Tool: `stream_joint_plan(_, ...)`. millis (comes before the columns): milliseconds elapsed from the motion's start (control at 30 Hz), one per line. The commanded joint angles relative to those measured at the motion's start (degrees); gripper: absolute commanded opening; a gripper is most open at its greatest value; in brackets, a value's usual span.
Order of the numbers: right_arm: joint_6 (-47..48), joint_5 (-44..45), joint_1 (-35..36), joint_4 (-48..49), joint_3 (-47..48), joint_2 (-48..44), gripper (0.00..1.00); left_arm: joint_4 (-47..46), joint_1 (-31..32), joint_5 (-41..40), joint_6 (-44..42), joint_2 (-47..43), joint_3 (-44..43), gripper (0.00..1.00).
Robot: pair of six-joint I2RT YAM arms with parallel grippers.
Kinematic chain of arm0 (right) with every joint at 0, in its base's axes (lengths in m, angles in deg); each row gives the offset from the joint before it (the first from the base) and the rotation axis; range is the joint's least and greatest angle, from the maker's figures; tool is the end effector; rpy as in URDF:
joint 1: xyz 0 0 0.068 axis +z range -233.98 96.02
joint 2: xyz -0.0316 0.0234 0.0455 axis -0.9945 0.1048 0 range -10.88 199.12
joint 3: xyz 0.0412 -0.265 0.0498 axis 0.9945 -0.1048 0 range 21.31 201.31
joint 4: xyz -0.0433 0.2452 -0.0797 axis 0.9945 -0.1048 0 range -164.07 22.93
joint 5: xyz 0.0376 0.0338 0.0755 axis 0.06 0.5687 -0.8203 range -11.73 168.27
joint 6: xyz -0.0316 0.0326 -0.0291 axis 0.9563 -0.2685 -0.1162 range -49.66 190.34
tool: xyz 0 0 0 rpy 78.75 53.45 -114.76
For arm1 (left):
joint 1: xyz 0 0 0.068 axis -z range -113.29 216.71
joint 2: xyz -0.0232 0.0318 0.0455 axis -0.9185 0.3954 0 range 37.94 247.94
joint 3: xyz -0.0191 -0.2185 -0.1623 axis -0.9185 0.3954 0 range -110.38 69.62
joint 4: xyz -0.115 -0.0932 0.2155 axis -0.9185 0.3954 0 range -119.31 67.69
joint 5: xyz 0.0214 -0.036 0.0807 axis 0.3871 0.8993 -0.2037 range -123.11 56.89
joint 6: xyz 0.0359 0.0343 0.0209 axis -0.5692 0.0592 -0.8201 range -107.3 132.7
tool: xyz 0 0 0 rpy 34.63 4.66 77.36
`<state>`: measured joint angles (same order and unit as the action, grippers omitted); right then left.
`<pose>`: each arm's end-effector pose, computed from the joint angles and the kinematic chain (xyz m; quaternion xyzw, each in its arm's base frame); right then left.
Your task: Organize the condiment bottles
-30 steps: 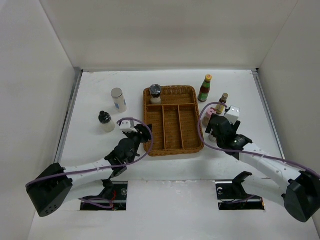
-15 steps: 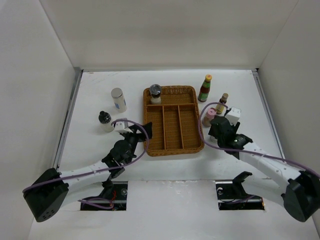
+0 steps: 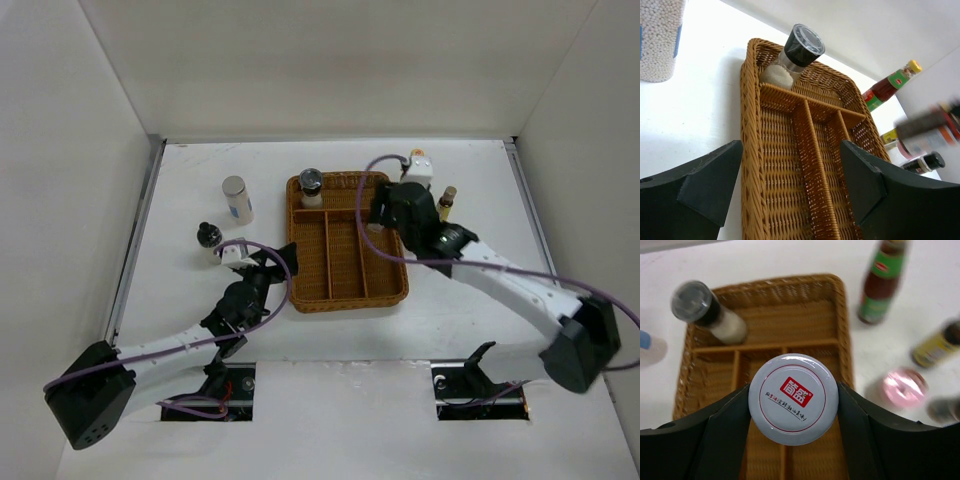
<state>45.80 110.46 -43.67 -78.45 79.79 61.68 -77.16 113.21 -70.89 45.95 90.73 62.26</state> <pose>0.2311 0.1713 0.3192 0.0351 0.8250 0.0772 0.5587 0.1376 -0.1135 0.1957 -0.1566 0.6774 -0.2659 0.6678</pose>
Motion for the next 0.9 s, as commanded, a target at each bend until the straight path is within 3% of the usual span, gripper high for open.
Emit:
stream_joint_plan(0, 5.63, -8.35, -3.96, 19.53, 10.31, 10.99, 0.39, -3.12, -0.58, -0.45, 0.67, 0.29, 0.32, 0.78)
stream_joint_plan(267, 6.52, -13.82, -6.43, 16.66, 33.26, 34.74, 0.4, -3.21, -0.23, -0.01, 0.67, 2.31, -0.38, 0.78)
stream_joint_plan(567, 5.73, -8.28, -6.17, 12.87, 37.67, 43.72, 0.47, -3.3, 0.04, 0.16, 0.67, 2.66, -0.47, 0.79)
stream_joint_plan(867, 5.64, -9.77, -5.73, 10.33, 36.8, 43.99, 0.76, -3.12, 0.3, 0.16, 0.67, 1.96, -0.47, 0.79)
